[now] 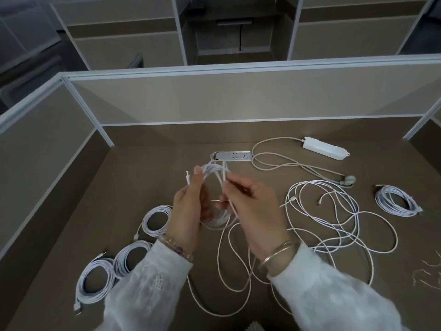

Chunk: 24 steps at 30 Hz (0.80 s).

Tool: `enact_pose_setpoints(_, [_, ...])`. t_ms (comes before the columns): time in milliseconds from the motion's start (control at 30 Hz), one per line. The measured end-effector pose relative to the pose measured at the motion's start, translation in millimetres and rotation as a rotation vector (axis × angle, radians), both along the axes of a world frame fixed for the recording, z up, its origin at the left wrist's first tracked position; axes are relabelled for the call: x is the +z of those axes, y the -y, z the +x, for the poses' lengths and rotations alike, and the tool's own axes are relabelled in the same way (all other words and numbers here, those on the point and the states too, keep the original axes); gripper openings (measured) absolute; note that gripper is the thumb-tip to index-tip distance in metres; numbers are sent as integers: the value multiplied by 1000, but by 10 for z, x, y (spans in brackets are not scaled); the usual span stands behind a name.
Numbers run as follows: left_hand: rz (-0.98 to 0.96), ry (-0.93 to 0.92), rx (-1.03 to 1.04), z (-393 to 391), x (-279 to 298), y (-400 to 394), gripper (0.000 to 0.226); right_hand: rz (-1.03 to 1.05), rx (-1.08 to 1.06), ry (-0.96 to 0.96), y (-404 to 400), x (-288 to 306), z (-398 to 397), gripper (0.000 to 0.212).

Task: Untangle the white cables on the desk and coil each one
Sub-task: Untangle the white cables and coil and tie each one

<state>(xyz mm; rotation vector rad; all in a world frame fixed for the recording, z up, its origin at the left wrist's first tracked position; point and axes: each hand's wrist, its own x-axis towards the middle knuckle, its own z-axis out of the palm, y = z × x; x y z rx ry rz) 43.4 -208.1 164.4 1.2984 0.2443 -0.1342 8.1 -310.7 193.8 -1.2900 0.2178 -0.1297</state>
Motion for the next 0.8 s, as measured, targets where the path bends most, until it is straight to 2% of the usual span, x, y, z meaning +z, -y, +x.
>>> enact_pose_setpoints(133, [-92, 21, -122, -128, 48, 125, 55, -147, -45, 65, -149, -94, -34, 16])
enact_pose_setpoints(300, [-90, 41, -127, -111, 73, 85, 56, -266, -109, 142, -157, -119, -77, 21])
enact_pose_setpoints(433, [-126, 66, -171, -82, 6, 59, 28, -427, -152, 138, -161, -178, -97, 36])
enact_pose_setpoints(500, [-90, 62, -163, -66, 3, 45, 37, -468, -155, 136, -151, -201, -109, 37])
enact_pose_setpoints(567, [-112, 25, -135, -39, 28, 46, 42, -426, -122, 136, -127, -245, -122, 34])
enact_pose_setpoints(733, [-504, -82, -156, 125, 146, -2, 43, -266, 105, 93, -66, -395, -264, 28])
enact_pose_setpoints(800, [-657, -85, -224, 206, 170, -105, 42, -330, 194, 105, 24, -520, -306, 20])
